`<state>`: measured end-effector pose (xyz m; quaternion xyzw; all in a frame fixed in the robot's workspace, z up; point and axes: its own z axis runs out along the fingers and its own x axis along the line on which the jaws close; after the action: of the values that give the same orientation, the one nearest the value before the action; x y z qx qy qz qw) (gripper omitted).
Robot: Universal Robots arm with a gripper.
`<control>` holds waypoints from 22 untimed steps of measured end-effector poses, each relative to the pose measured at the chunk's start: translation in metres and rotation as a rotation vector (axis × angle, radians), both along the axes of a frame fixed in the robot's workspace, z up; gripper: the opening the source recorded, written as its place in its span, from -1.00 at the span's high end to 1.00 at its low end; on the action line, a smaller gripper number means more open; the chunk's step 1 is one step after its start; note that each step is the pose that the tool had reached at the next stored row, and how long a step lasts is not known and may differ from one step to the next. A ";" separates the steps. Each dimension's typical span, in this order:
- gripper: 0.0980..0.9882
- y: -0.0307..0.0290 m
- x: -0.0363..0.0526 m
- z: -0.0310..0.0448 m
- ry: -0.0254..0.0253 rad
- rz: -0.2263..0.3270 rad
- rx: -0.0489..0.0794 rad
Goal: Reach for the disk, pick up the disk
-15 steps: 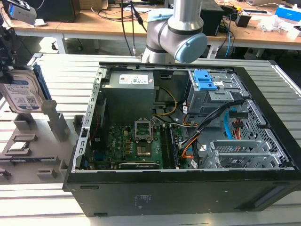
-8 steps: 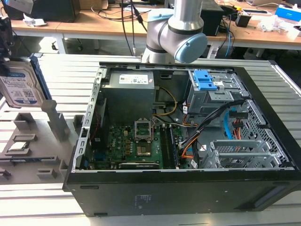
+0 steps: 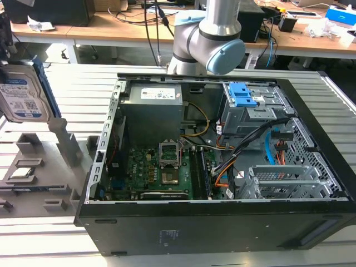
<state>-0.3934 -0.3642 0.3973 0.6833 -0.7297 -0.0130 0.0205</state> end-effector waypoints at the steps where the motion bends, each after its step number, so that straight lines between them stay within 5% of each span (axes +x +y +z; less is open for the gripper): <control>1: 0.39 0.0001 0.0001 0.0015 0.0001 0.000 0.000; 22: 0.39 0.0012 0.0031 0.0464 0.0012 0.000 0.000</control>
<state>-0.3903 -0.3630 0.4437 0.6833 -0.7297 -0.0135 0.0209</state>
